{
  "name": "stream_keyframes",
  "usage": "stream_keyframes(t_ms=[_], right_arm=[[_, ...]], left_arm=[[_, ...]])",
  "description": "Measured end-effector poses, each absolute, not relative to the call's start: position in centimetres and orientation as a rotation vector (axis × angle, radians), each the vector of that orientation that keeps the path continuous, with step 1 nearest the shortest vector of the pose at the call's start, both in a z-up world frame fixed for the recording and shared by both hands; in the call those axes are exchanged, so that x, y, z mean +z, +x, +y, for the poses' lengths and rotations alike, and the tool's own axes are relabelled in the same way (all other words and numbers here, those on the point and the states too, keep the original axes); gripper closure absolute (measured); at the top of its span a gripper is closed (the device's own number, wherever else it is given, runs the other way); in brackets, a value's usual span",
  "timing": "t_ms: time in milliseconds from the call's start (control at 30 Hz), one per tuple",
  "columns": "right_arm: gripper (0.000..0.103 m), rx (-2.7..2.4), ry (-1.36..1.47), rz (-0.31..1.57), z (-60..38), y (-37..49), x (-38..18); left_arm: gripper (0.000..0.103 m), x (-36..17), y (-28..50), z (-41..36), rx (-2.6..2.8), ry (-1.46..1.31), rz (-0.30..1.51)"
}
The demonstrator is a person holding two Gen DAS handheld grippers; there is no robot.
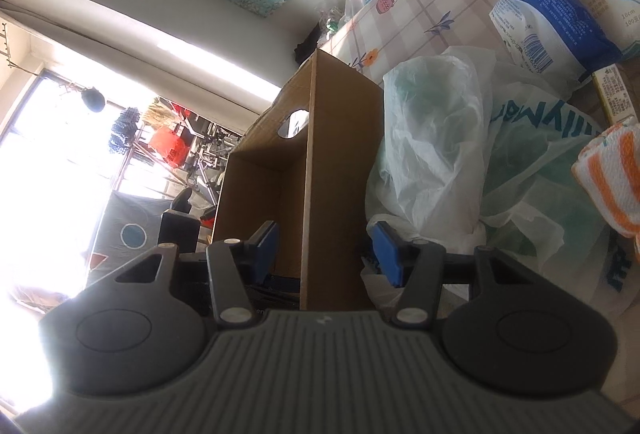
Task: Organize soft objects
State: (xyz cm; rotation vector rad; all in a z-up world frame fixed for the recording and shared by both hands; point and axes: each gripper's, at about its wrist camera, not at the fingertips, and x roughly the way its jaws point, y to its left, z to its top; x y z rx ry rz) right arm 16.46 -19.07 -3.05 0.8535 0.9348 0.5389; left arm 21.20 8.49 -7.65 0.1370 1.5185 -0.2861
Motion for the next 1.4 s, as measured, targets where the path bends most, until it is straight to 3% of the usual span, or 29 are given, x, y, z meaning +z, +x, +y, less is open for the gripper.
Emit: stream_keyframes(t_ms=[167, 367, 667, 800, 1033, 1200, 1400], right_arm=[[0.050, 0.518, 0.878, 0.930, -20.1, 15.9, -3.6], [0.050, 0.505, 0.898, 0.927, -20.8, 15.4, -3.9], [0.050, 0.474, 0.917, 0.924, -21.7, 15.1, -4.2], [0.050, 0.466, 0.918, 0.924, -21.9, 15.1, -4.2], [0.049, 0.473, 0.924, 0.936, -21.5, 15.4, -4.7], [0.048, 0.490, 0.930, 0.943, -20.9, 15.5, -4.7], [0.048, 0.462, 0.923, 0.924, -21.9, 15.2, -4.3]], left_arm=[[0.043, -7.6, 22.1, 9.2, -0.242, 0.044, 1.521], [0.057, -7.0, 24.9, 10.9, -0.171, -0.073, 1.471], [0.058, -6.9, 26.9, 11.8, -0.155, -0.166, 1.440], [0.039, -6.2, 25.5, 11.3, -0.195, -0.127, 1.441], [0.037, -5.4, 21.2, 10.6, -0.241, 0.076, 1.505], [0.056, -8.5, 20.7, 9.8, -0.214, 0.130, 1.575], [0.064, -8.2, 21.9, 9.4, -0.201, 0.074, 1.533]])
